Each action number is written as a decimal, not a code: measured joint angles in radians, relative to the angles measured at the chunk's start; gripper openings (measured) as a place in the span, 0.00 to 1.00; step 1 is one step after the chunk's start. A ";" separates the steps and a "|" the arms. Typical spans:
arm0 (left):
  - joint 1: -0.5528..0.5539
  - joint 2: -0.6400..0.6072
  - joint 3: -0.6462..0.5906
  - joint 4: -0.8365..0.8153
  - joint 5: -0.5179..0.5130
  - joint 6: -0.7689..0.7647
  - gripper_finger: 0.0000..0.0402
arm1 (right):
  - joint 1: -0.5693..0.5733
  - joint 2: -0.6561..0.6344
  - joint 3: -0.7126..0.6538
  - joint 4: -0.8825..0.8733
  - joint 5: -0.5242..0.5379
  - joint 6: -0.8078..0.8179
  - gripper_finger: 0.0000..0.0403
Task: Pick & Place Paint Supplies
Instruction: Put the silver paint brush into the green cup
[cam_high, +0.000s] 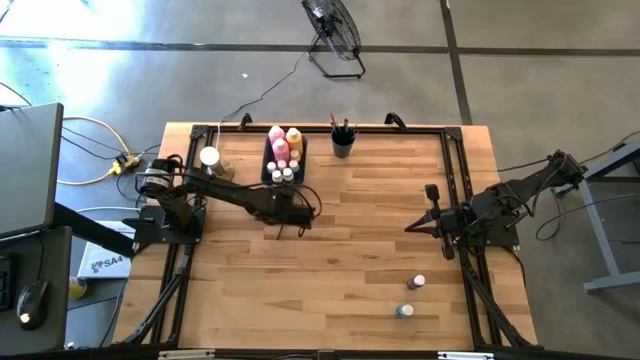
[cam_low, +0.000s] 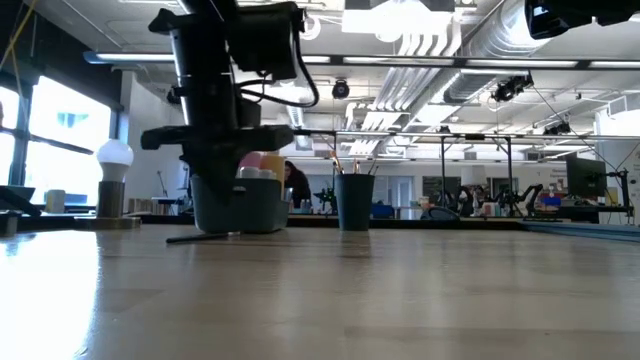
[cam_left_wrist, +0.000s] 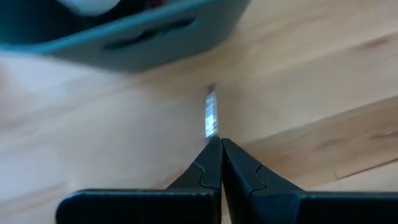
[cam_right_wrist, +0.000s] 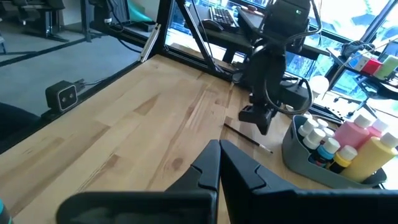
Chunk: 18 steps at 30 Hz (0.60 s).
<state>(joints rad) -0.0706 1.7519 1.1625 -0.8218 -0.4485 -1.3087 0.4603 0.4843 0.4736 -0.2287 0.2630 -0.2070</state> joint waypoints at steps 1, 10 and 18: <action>0.001 0.000 0.000 0.023 -0.009 0.015 0.00 | 0.000 0.000 0.000 0.000 0.000 0.000 0.00; 0.040 0.000 0.000 0.061 -0.051 0.100 0.00 | 0.000 0.001 0.000 -0.001 -0.001 0.006 0.00; 0.083 0.000 0.000 0.061 -0.050 0.129 0.09 | 0.000 0.001 0.000 -0.008 -0.002 0.028 0.00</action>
<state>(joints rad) 0.0124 1.7519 1.1627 -0.7603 -0.4987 -1.1797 0.4603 0.4856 0.4736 -0.2363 0.2613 -0.1791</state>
